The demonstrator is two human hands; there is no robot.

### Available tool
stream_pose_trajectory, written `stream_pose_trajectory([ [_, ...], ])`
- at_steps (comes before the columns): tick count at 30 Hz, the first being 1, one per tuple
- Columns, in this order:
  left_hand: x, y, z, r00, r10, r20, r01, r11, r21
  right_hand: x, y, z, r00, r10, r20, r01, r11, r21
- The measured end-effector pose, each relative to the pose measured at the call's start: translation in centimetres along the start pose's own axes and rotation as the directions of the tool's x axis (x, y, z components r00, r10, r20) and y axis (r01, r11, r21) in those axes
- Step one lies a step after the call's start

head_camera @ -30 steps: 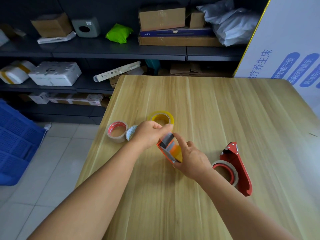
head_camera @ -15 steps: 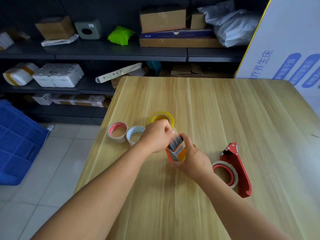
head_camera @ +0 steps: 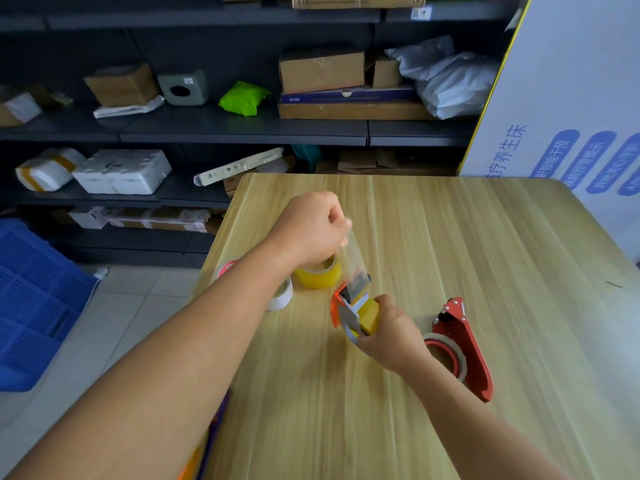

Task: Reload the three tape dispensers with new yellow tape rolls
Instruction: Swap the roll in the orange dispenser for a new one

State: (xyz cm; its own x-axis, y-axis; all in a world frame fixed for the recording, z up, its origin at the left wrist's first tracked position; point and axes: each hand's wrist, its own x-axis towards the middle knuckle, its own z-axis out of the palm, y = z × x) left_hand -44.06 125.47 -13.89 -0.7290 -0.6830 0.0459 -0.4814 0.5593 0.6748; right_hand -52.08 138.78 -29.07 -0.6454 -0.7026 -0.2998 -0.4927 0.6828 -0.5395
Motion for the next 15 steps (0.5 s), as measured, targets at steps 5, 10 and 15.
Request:
stream_pose_trajectory([
  [5,-0.2,0.8,-0.5,0.999,-0.008,0.034,0.009,0.999,-0.045,-0.2,0.1,-0.7,0.999,-0.036,0.014,0.035,0.999,0.022],
  [10,-0.8,1.9,-0.1,0.999,0.005,0.034,0.0,0.991,-0.132,-0.9,-1.7,-1.4,0.988,-0.085,-0.125,0.096,0.992,0.083],
  [15,-1.3,2.8,-0.2,0.999,0.032,0.009,-0.03,0.987,-0.16,-0.9,-3.3,-1.8,0.97,-0.116,-0.212,0.157,0.969,0.191],
])
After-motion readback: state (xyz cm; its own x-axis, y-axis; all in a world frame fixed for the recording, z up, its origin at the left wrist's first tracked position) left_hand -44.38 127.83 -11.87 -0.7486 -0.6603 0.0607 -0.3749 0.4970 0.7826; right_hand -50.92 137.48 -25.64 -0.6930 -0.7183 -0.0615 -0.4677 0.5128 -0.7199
